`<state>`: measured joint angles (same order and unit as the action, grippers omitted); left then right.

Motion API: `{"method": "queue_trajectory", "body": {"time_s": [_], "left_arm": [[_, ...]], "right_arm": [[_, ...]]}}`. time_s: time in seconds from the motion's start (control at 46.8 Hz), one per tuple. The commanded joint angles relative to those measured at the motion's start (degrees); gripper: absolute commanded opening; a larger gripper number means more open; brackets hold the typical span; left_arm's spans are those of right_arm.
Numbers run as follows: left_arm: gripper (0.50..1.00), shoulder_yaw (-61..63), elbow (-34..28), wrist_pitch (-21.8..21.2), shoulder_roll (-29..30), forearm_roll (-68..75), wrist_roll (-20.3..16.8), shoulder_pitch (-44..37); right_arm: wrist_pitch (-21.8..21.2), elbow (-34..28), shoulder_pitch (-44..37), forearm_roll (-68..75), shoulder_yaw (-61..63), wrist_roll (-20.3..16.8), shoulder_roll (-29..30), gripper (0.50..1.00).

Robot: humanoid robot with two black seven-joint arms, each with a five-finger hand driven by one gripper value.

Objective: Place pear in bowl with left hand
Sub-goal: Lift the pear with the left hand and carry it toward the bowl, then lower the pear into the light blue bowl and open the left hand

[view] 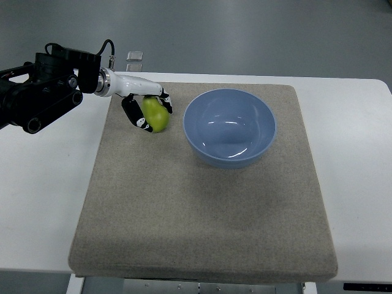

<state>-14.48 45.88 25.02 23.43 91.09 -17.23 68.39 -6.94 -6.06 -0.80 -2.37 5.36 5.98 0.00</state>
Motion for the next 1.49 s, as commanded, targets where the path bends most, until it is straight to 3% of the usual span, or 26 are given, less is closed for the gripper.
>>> {"method": "queue_trajectory", "body": {"time_s": [0.0,0.491,0.811,1.473], "left_arm": [[0.5,0.0,0.0,-0.8,0.2,-1.3,0.0,0.5],[0.5,0.0,-0.4,-0.9,0.6,-9.6,0.0,10.7],[0.5,0.0,0.0,-1.7,-0.3,-11.0,-0.1,12.4],[0.5,0.6,0.3,-1.7,-10.7,-11.7,-0.1,11.6]], "right_arm": [[0.0,0.0,0.0,0.0,0.0,0.0,0.0,0.926],[0.0,0.0,0.0,0.0,0.0,0.0,0.0,0.926],[0.0,0.0,0.0,0.0,0.0,0.0,0.0,0.926],[0.0,0.0,0.0,0.0,0.1,0.0,0.0,0.926]]}}
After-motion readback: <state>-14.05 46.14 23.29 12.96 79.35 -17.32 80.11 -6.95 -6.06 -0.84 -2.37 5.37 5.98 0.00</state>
